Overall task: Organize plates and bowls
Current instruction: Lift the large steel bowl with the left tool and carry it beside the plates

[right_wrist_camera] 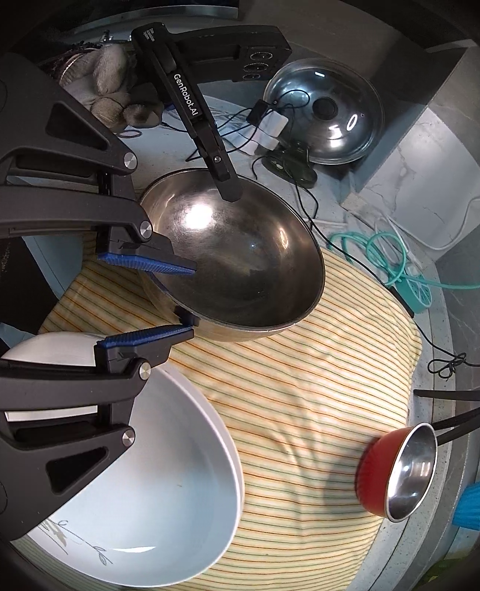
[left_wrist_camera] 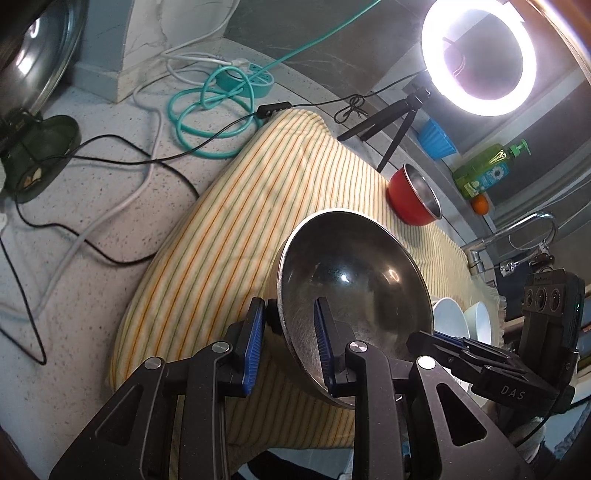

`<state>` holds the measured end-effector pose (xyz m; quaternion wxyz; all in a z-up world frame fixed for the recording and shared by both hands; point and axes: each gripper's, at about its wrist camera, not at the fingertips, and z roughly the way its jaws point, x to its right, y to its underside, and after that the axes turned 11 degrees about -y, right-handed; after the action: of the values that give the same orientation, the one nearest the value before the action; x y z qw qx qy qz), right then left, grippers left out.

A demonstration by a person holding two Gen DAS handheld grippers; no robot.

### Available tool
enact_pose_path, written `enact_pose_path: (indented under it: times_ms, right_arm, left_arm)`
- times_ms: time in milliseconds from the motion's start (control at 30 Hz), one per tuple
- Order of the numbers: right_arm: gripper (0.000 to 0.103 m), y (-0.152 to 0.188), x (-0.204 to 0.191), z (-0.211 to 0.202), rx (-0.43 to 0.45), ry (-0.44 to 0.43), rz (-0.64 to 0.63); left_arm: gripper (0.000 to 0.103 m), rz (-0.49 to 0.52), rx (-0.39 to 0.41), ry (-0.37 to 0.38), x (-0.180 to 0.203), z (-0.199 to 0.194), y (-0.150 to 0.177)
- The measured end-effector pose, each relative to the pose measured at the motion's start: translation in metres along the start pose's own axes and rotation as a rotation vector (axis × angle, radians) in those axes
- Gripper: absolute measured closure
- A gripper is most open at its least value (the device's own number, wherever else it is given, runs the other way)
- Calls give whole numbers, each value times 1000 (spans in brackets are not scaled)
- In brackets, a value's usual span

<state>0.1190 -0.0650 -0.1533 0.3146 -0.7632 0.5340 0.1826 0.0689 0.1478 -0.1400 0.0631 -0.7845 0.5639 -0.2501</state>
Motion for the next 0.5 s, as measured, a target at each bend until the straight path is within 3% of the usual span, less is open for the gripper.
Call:
enact_pose_path:
  times_ms: [500]
  right_arm:
    - [74,15,-2,2,-34,-23,-39]
  left_arm:
    - [79,-17,6,-41,-3,-2,16]
